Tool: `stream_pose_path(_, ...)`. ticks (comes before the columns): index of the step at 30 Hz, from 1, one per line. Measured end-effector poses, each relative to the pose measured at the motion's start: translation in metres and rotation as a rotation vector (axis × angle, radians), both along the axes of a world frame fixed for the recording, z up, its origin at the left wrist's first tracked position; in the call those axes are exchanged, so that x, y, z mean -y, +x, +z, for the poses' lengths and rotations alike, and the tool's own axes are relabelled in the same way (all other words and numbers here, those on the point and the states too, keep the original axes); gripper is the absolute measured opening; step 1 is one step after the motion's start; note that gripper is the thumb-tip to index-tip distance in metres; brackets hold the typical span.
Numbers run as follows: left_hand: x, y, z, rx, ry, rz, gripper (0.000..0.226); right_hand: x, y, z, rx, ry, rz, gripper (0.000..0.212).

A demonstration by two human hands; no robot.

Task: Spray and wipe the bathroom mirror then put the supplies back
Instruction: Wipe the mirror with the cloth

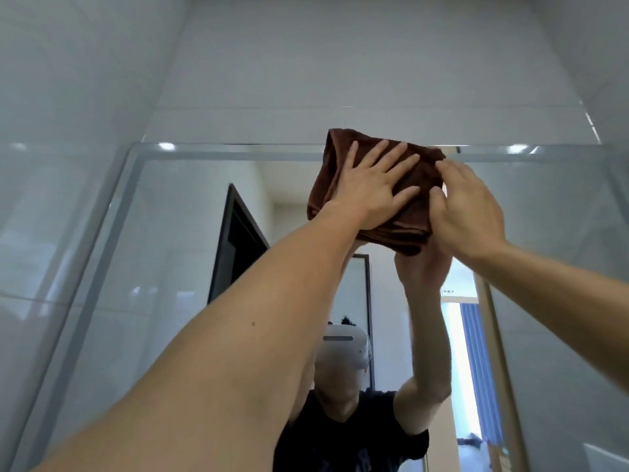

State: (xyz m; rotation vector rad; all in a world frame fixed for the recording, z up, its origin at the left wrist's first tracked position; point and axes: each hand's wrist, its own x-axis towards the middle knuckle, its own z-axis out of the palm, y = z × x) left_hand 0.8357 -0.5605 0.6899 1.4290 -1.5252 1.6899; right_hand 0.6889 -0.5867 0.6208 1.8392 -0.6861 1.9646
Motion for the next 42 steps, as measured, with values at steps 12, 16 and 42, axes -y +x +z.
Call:
stream_pose_path(12,-0.141,0.241,-0.004,-0.314,-0.216,0.113,0.06,-0.06,0.133,-0.011,-0.168,-0.068,0.149,0.049)
stream_pose_path(16,-0.166,0.284,-0.014,-0.356,-0.236,0.133,0.061,-0.078,0.165,-0.022,-0.25,-0.118,0.177,0.051)
stream_pose_path(42,-0.088,0.148,-0.157,-0.678,-0.369,0.151,0.068,-0.051,0.095,-0.099,-0.458,-0.135,0.0,0.051)
